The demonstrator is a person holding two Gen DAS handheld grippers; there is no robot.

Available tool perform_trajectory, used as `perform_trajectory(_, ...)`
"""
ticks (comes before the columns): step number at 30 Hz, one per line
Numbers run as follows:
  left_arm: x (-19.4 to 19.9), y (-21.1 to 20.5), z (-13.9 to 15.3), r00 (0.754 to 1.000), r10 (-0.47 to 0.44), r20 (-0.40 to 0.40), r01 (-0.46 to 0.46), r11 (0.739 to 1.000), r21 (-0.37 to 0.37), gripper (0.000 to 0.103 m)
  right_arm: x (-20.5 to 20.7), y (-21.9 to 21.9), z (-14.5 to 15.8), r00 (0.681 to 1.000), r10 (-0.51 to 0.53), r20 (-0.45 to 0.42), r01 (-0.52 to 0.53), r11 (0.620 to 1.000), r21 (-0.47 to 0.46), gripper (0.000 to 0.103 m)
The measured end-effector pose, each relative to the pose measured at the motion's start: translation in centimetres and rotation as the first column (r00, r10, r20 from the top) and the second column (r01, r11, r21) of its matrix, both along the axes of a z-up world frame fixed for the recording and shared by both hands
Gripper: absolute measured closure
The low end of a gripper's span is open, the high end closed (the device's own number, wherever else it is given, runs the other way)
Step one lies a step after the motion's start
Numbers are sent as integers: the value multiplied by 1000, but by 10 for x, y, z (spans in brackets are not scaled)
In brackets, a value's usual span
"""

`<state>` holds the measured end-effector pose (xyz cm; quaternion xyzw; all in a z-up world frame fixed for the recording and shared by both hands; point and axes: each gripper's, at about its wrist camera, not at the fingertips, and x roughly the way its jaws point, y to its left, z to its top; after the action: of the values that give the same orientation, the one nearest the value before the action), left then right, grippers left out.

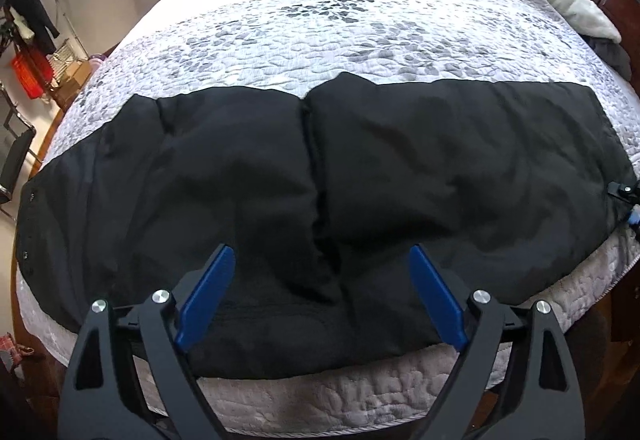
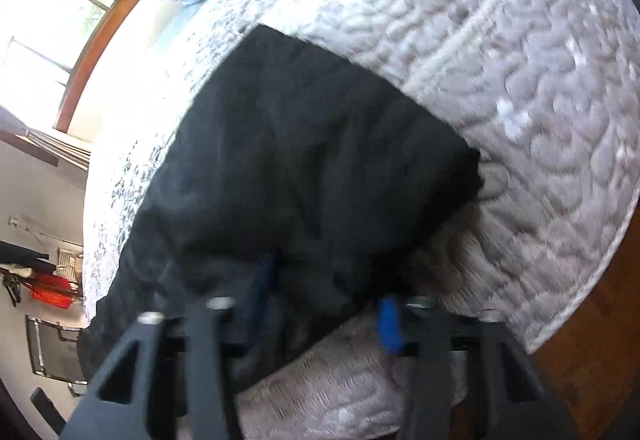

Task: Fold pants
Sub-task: 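Fold the held leg section over the waistband with the right gripper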

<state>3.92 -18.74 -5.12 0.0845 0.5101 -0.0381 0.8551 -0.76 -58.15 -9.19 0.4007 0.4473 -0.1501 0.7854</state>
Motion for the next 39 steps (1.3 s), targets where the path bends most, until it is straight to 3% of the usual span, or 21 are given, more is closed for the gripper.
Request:
perform_trajectory(1, 0, 1, 0, 1000, 3, 1, -3, 1000, 7, 14, 1, 1, 3, 1000, -1, 7, 1, 1000, -6, 88)
perform_trajectory(3, 4, 5, -5, 1000, 17, -13, -17, 1000, 20, 13, 3, 4, 15, 1000, 7, 23, -6, 999, -42, 94)
perform_trajectory(7, 15, 18, -26, 994, 46, -96, -45, 999, 11, 13, 12, 24, 44, 998, 51, 35, -44, 982, -182, 97)
perform_trajectory(12, 14, 38, -13, 995, 58, -76, -61, 998, -35, 13, 14, 58, 99, 972, 165, 167, -116, 957, -266, 97)
perform_trajectory(16, 10, 71, 15, 990, 138, -16, -139, 984, -108, 13, 29, 122, 152, 908, 360, 215, -252, 878, -407, 97)
perform_trajectory(21, 2, 126, 37, 967, 255, 26, -248, 958, -145, 13, 43, 218, 176, 812, 560, 163, -407, 745, -529, 97)
perform_trajectory(23, -2, 144, 40, 953, 301, 34, -292, 944, -154, 13, 46, 256, 176, 780, 615, 116, -455, 685, -569, 97)
perform_trajectory(25, -6, 166, 41, 933, 360, 29, -349, 920, -178, 13, 50, 296, 167, 731, 682, 41, -515, 589, -623, 97)
perform_trajectory(30, -13, 197, 41, 900, 435, 14, -420, 878, -229, 13, 51, 362, 124, 632, 770, -88, -650, 464, -601, 97)
perform_trajectory(33, -8, 200, 39, 903, 430, -3, -419, 877, -235, 13, 50, 386, 93, 591, 789, -170, -713, 413, -566, 97)
perform_trajectory(36, -5, 194, 35, 919, 392, -23, -390, 902, -184, 13, 48, 399, 71, 573, 789, -223, -741, 381, -553, 96)
perform_trajectory(38, -1, 186, 29, 935, 351, -47, -354, 927, -127, 13, 49, 400, 59, 576, 784, -231, -756, 402, -517, 93)
perform_trajectory(39, 3, 182, 24, 946, 317, -68, -323, 942, -96, 13, 50, 399, 54, 575, 787, -223, -767, 424, -481, 84)
